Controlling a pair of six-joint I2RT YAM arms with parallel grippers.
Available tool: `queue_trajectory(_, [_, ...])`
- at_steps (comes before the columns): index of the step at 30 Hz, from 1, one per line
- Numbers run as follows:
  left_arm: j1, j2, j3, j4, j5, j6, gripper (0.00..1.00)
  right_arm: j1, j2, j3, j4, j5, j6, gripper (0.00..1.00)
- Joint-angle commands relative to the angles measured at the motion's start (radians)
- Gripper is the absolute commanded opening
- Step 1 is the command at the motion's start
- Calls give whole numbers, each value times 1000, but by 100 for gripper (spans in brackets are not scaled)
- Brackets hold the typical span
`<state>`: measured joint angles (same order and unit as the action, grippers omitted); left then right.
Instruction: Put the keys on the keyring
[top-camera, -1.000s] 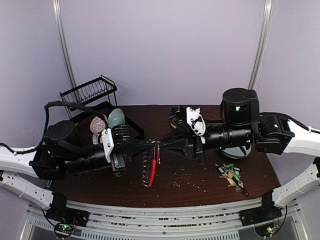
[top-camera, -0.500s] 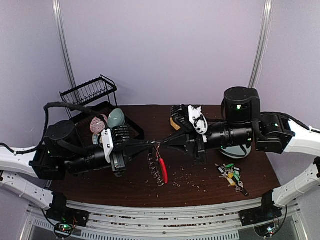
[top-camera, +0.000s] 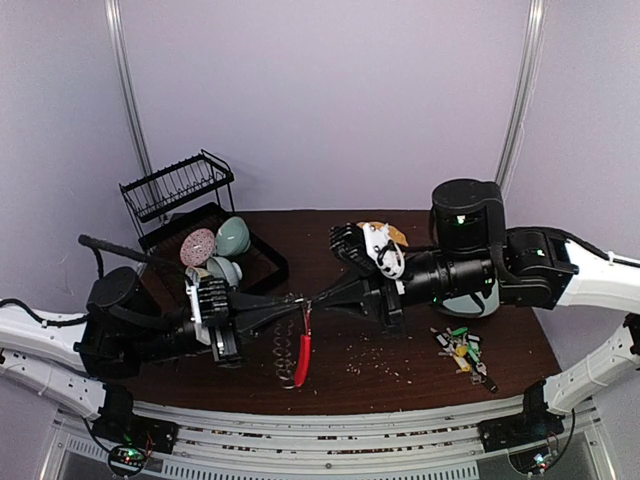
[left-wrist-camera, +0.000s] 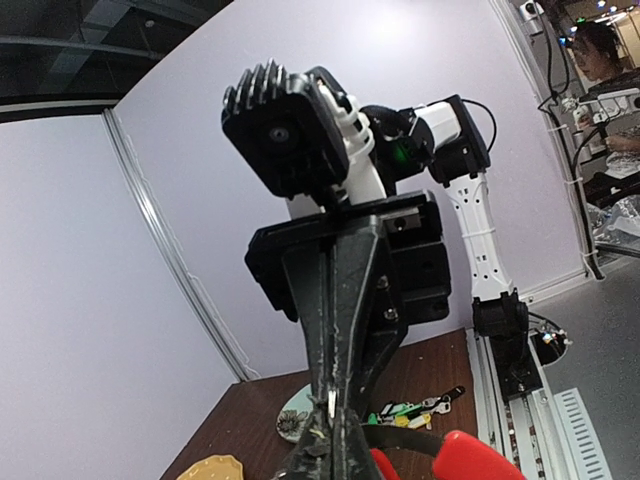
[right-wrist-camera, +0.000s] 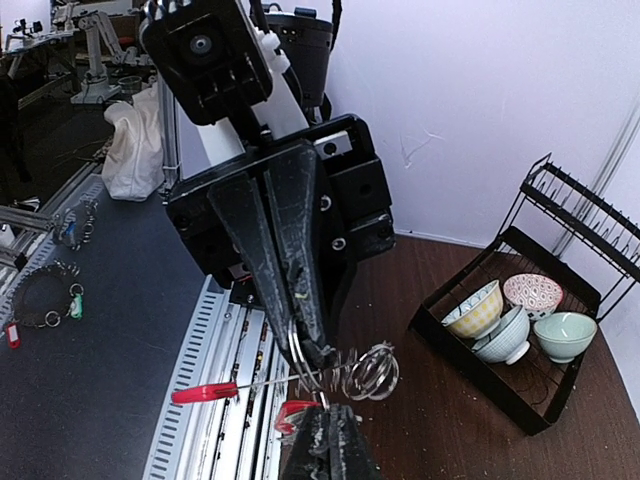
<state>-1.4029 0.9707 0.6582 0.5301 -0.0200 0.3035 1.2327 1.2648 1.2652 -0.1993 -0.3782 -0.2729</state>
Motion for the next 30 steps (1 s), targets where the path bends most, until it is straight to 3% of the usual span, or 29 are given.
queue_trajectory(1, [4, -15, 4, 236, 113, -13, 0, -3, 40, 17, -6, -42, 24, 0])
queue_trajectory(5, [4, 2, 11, 255, 133, -26, 0, -3, 50, 15, 5, -40, 25, 0])
queue_trajectory(9, [4, -7, 18, 197, 73, -16, 0, -4, -10, -3, 7, 11, 15, 17])
queue_trajectory(14, [5, -22, 7, 166, 8, -14, 0, -6, -85, -5, 14, -17, -19, 29])
queue_trajectory(18, [5, -16, 12, 169, 5, -15, 0, -4, -59, 15, 65, -49, 9, 28])
queue_trajectory(23, [5, -3, 25, 151, 7, -12, 0, -2, -59, 5, 152, -70, 31, 34])
queue_trajectory(30, [4, 4, 34, 131, -3, -9, 0, 3, -6, 51, 136, -78, 37, 27])
